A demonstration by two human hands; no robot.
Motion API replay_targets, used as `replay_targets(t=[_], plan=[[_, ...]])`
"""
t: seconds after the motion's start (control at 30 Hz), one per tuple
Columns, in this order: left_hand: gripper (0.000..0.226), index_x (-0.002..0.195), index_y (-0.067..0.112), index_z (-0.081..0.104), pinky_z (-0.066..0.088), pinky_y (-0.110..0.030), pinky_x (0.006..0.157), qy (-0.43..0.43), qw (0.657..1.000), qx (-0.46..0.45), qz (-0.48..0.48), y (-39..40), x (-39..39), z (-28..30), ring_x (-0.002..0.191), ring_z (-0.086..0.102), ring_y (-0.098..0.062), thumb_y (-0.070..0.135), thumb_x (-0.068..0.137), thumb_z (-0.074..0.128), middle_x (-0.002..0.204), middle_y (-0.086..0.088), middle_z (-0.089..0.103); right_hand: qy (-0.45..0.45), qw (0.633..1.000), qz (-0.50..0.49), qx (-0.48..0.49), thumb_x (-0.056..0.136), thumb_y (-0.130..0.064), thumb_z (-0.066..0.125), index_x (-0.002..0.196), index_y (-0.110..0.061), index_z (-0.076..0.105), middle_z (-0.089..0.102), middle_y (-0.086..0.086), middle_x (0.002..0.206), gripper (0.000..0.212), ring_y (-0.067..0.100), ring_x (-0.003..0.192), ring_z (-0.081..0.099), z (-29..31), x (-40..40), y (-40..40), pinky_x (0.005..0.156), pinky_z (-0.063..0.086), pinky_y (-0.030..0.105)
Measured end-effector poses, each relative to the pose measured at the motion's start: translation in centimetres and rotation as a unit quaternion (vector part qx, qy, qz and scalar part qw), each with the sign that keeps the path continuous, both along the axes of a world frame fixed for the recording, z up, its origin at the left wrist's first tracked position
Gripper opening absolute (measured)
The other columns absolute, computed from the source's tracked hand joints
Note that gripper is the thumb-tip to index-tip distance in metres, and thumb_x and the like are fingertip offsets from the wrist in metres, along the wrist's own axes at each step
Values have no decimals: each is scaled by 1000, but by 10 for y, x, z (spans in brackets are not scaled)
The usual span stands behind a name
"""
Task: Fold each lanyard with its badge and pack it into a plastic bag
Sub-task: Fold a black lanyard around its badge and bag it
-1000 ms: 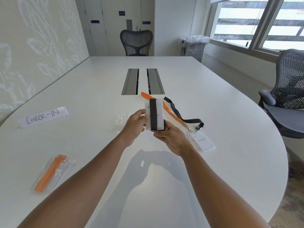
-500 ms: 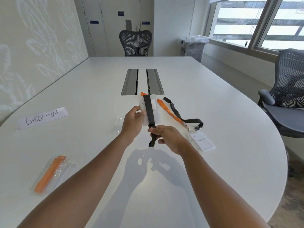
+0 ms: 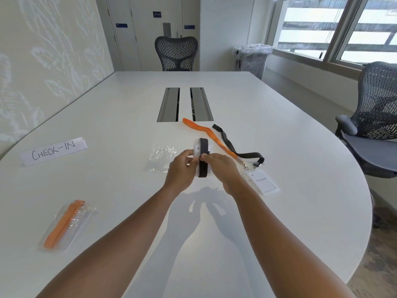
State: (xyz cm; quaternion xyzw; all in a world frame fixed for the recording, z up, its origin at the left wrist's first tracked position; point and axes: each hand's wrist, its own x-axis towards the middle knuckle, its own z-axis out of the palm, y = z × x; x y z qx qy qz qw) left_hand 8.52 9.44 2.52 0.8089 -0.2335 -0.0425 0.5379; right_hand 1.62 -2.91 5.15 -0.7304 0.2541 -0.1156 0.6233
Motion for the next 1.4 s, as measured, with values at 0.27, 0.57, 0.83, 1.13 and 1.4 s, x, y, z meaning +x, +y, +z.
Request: replay_targets(t=[0.27, 0.57, 0.83, 1.13, 1.4], plan=[[25, 121, 28, 67, 52, -36, 70, 120, 991, 14, -51, -15, -27, -32, 75, 69, -20, 36, 99, 57, 88, -6, 77, -11, 992, -64, -105, 91, -23, 65, 93, -19, 71, 45, 2, 126, 7, 11, 100, 55, -40, -22, -10, 80, 45, 22], [21, 107, 34, 70, 57, -38, 71, 123, 985, 89, -82, -29, -48, -50, 79, 73, -22, 35, 90, 58, 77, -3, 75, 31, 970, -64, -233, 99, -18, 49, 130, -17, 61, 44, 8, 134, 33, 23, 126, 47, -83, -48, -12, 100, 33, 22], [31, 116, 32, 63, 53, -31, 73, 49, 987, 154, -7, -32, -54, -53, 84, 68, -15, 47, 88, 60, 82, 7, 70, 62, 937, -73, -335, 102, -28, 42, 136, -28, 58, 43, 4, 144, 38, 25, 135, 34, -92, -52, -11, 110, 29, 37], [30, 117, 29, 63, 54, -32, 81, 53, 988, 143, 0, -19, -31, -45, 88, 68, -15, 44, 92, 61, 83, 7, 70, 47, 915, -127, -380, 94, -38, 54, 114, -20, 67, 50, -2, 131, 30, 23, 127, 39, -64, -32, -5, 101, 34, 41], [16, 99, 28, 70, 48, -28, 72, 45, 990, 92, 101, 14, 11, -29, 79, 68, -14, 32, 95, 55, 81, 10, 71, 15, 912, -91, -399, 94, -33, 55, 101, -19, 68, 58, -2, 121, 21, 23, 118, 43, -49, 15, 20, 93, 41, 39]])
